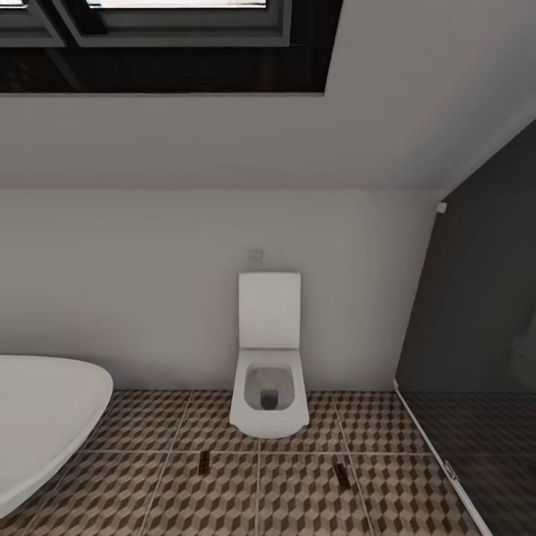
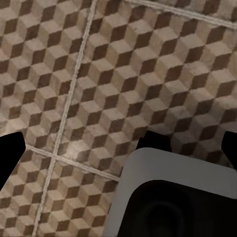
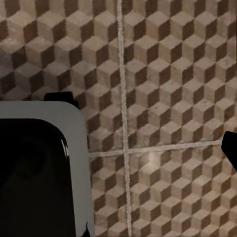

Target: Take the four mousetraps from the cabinet in the bathroom and place them on the bathroom floor. Make sure all four end up on the same floor surface, and ensure that at least two of them are either under or directly next to the same bathroom sink.

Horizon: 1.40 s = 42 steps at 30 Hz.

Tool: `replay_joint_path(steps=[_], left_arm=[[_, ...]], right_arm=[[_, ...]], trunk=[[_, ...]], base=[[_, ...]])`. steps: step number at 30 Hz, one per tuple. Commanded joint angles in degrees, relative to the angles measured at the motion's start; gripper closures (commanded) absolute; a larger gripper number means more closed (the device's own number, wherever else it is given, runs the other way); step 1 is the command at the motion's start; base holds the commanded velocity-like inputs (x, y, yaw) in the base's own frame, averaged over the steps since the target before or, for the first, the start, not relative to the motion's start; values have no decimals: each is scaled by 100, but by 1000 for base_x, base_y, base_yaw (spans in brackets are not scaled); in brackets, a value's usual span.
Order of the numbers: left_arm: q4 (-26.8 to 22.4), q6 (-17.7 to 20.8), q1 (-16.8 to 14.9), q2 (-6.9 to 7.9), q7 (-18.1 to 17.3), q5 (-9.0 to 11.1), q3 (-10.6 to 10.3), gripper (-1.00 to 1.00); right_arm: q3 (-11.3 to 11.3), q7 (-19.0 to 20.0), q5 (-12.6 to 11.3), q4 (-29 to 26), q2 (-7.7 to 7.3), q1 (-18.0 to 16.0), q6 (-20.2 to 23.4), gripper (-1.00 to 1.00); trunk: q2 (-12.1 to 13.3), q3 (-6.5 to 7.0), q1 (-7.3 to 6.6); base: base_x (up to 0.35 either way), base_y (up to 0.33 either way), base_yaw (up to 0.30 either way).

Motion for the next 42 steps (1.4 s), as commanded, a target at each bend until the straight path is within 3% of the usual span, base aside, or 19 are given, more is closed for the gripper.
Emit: replay_joint_path(steps=[1, 10, 27, 42], left_arm=[[1, -17, -2, -1, 14, 42, -49, -100], [6, -34, 2, -3, 9, 42, -48, -100], [7, -30, 2, -19, 7, 35, -50, -100], [7, -36, 2, -21, 4, 38, -50, -100]], right_arm=[[-17, 5, -69, 12, 1, -6, -37, -100], [-9, 60, -296, -6, 37, -2, -26, -100], [34, 438, -274, -18, 74, -1, -2, -100], [48, 522, -264, -19, 167, -1, 38, -100]], trunk=[[38, 12, -23], [399, 174, -221], [1081, 479, -594], [1682, 748, -923]], base=[[0, 0, 0], [0, 0, 0], [0, 0, 0], [0, 0, 0]])
